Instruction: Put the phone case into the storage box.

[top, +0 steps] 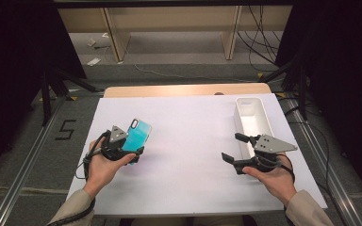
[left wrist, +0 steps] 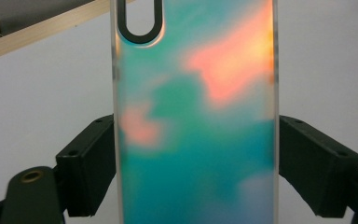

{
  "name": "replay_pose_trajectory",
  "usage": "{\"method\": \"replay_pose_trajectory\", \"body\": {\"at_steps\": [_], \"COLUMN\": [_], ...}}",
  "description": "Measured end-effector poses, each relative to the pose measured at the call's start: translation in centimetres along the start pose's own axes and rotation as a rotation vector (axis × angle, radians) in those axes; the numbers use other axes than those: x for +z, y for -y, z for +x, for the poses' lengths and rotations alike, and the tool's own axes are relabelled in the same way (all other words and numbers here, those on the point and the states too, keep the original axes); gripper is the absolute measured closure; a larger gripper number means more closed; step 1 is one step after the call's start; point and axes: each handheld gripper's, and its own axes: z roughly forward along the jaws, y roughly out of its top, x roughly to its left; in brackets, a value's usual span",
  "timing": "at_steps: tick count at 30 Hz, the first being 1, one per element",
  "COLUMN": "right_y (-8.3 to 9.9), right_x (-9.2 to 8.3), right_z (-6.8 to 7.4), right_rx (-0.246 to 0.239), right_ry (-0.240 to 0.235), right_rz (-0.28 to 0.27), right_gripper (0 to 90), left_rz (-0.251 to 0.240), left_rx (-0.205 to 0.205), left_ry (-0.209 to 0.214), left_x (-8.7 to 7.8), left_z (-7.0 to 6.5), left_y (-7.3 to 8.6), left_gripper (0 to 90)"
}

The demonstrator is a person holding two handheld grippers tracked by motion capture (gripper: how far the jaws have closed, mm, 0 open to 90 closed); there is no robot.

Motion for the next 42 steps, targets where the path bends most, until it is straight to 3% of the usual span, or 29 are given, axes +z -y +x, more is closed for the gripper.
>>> {"method": "replay_pose_trajectory", "body": {"at_steps": [19, 42], "right_y": [-0.5, -1.1], "right_x": [0.7, 1.8], "right_z": [0.2, 0.3], "right_rx": [0.006, 0.014], "right_ry": [0.003, 0.001], "right_rz": [-0.010, -0.031], "right_gripper": [15.2, 14.1], "left_rz": [-0.050, -0.059], "left_rx": [0.033, 0.067], "left_ry": [0.011, 0.038], "left_x": [0.1, 0.7], "left_z": [-1.3, -2.9], "left_y": [-0.7, -1.5], "left_gripper": [16.9, 16.9]}}
